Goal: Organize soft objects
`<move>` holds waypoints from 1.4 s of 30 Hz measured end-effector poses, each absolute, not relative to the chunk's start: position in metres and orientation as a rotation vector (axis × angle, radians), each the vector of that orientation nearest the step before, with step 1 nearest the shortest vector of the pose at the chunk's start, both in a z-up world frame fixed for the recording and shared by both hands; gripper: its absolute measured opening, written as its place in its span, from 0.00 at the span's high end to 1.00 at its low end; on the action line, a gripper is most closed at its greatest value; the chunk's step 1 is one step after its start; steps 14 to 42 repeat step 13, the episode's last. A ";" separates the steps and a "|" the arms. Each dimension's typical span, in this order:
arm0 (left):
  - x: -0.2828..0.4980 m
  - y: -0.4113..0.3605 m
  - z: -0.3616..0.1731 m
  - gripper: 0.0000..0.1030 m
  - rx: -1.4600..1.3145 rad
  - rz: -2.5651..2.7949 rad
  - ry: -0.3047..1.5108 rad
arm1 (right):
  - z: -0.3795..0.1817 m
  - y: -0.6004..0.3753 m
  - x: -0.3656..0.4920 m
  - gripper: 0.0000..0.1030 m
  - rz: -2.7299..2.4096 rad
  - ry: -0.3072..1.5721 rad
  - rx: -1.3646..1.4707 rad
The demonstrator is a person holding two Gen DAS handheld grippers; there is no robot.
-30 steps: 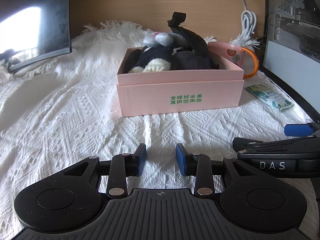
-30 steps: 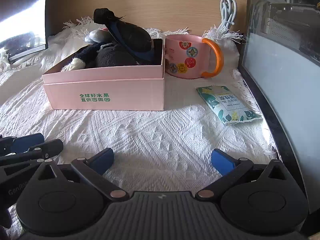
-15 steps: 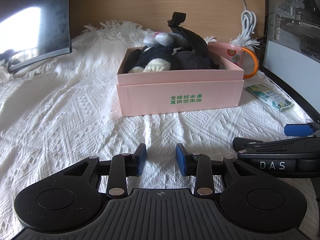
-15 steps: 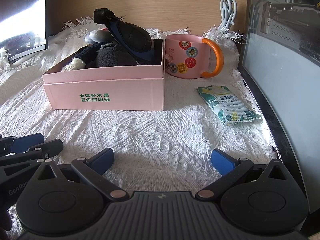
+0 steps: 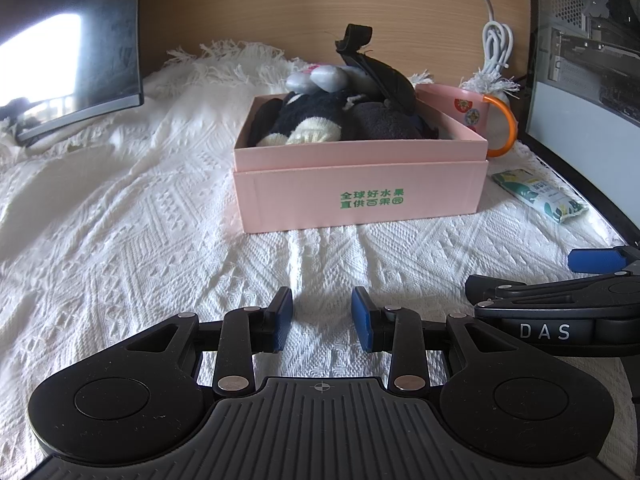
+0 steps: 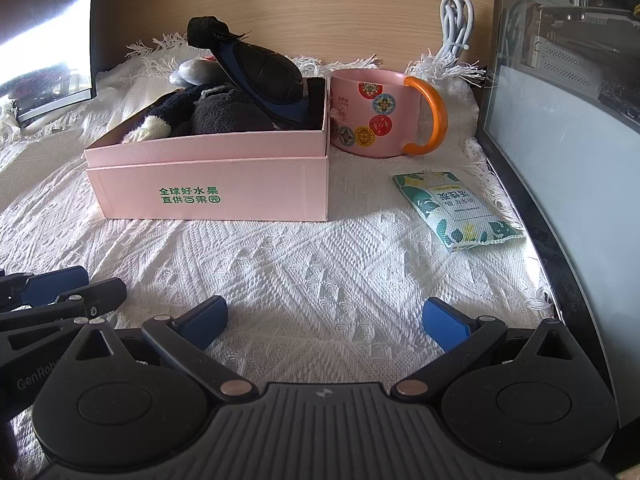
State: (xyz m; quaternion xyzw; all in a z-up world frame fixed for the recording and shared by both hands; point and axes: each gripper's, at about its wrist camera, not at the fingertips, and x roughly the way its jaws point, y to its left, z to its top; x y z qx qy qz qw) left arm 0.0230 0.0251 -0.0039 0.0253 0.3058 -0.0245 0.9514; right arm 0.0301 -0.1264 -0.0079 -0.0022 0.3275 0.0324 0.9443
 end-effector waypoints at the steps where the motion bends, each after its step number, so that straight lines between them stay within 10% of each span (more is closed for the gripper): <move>1: 0.023 0.025 -0.004 0.65 0.049 -0.050 0.622 | -0.008 -0.126 0.030 0.00 0.066 0.668 -0.004; 42: 0.023 0.027 -0.004 0.65 0.038 -0.055 0.623 | -0.008 -0.126 0.030 0.00 0.066 0.668 -0.004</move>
